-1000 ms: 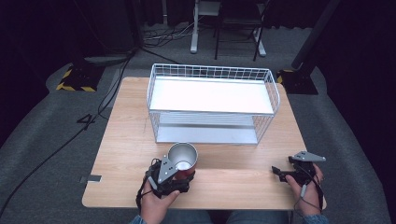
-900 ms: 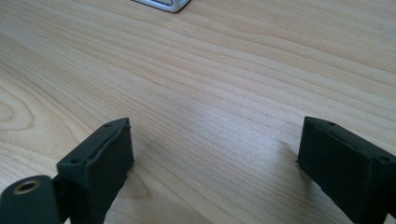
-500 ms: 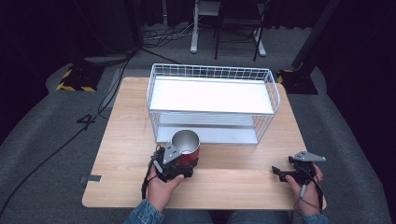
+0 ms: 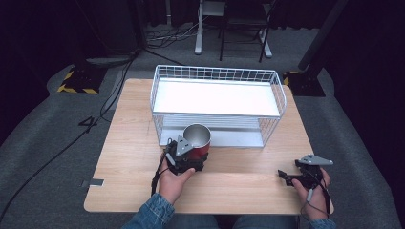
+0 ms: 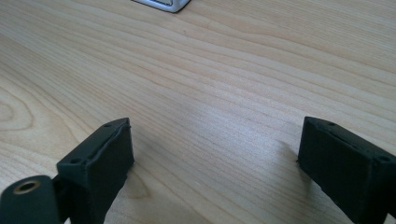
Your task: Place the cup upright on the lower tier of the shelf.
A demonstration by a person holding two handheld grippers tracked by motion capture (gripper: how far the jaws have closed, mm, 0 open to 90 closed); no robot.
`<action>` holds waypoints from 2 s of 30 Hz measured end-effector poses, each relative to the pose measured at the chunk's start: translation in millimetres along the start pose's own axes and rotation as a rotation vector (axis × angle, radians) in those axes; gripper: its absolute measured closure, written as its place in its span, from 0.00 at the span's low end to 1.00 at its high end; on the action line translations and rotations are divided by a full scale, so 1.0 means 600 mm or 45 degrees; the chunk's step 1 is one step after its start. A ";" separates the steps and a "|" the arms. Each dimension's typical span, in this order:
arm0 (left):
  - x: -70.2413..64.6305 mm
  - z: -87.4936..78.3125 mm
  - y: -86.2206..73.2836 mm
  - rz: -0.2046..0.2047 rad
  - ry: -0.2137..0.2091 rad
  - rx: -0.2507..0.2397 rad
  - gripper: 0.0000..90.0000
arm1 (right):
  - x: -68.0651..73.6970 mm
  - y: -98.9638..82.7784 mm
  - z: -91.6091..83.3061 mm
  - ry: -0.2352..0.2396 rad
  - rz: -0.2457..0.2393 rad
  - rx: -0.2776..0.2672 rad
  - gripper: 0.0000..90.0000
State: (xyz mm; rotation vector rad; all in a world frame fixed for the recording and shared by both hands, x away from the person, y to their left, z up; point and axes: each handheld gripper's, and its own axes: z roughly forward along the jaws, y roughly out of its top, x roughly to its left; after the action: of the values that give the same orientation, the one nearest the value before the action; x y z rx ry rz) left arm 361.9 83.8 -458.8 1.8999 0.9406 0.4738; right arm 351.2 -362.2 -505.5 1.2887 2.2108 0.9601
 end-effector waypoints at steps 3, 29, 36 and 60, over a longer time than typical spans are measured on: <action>0.003 0.010 0.006 0.004 0.005 0.010 0.18 | 0.000 0.000 0.000 0.000 0.000 0.000 0.12; 0.012 0.106 0.045 -0.007 0.064 -0.110 0.18 | 0.000 0.000 0.000 -0.001 0.001 -0.001 0.12; 0.017 0.133 0.058 0.008 0.088 -0.118 0.18 | 0.000 0.000 0.000 -0.001 0.001 -0.001 0.12; 0.054 0.210 0.069 -0.101 0.163 -0.078 0.18 | 0.001 0.000 0.000 0.006 -0.002 0.002 0.12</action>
State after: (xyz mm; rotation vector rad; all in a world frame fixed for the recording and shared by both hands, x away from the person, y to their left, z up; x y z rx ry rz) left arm 482.1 25.5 -486.4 1.7866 1.0690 0.5763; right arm 350.9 -362.0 -505.5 1.2867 2.2162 0.9627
